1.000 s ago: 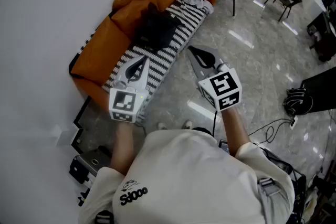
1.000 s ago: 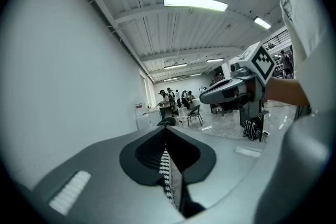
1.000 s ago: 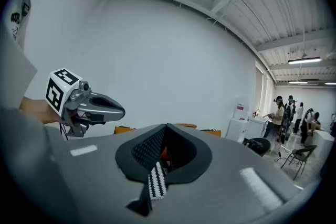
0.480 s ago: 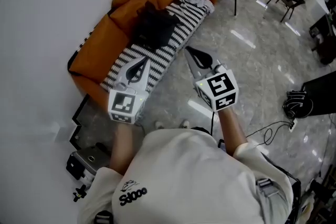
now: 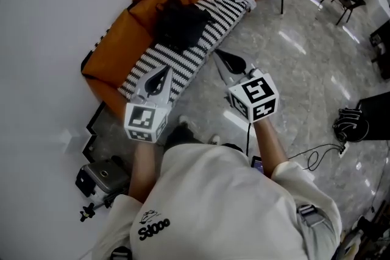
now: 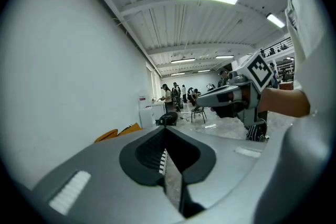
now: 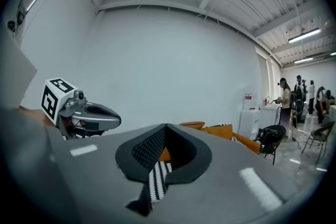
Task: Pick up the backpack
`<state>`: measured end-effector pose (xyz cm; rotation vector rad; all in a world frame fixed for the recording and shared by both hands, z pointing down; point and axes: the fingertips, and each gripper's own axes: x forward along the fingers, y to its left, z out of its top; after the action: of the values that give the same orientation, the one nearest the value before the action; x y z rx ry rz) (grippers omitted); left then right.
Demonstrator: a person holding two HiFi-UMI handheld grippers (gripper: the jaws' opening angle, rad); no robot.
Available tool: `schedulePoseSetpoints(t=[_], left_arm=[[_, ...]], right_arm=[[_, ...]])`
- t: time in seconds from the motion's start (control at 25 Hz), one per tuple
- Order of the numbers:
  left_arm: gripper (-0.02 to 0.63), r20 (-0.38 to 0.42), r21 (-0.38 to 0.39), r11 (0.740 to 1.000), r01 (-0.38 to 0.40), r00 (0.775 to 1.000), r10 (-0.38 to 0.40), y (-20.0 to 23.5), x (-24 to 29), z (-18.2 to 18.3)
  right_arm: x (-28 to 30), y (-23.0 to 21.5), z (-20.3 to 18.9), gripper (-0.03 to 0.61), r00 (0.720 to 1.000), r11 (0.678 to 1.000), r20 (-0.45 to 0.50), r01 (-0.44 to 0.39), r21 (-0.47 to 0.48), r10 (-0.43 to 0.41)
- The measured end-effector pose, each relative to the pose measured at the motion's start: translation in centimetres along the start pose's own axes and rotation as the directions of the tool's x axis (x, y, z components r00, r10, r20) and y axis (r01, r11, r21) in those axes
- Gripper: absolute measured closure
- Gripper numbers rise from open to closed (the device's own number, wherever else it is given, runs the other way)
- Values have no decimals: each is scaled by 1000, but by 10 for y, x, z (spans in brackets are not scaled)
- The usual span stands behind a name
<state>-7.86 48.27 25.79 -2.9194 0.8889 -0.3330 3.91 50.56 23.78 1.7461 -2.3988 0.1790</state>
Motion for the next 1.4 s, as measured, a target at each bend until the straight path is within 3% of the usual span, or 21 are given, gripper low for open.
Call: schedulePoseSetpoints(t=[0.16, 0.48, 0.72, 1.0, 1.4], left_arm=[[606, -22, -18, 1000, 4, 1000, -5, 12, 10, -6], [604, -29, -46, 999, 27, 999, -28, 55, 64, -24], [604, -17, -55, 998, 15, 1000, -16, 129, 128, -28], [604, -37, -86, 996, -17, 999, 14, 225, 193, -38], [604, -47, -84, 996, -22, 999, 18, 299, 240, -39]], right_arm=[[17, -12, 1, 575, 1000, 999, 13, 13, 37, -13], [67, -40, -3, 575, 999, 999, -22, 32, -10, -33], [140, -64, 14, 575, 1000, 999, -22, 3, -37, -4], [229, -115, 34, 575, 998, 999, -46, 50, -14, -51], [302, -147, 45, 575, 993, 996, -73, 91, 27, -88]])
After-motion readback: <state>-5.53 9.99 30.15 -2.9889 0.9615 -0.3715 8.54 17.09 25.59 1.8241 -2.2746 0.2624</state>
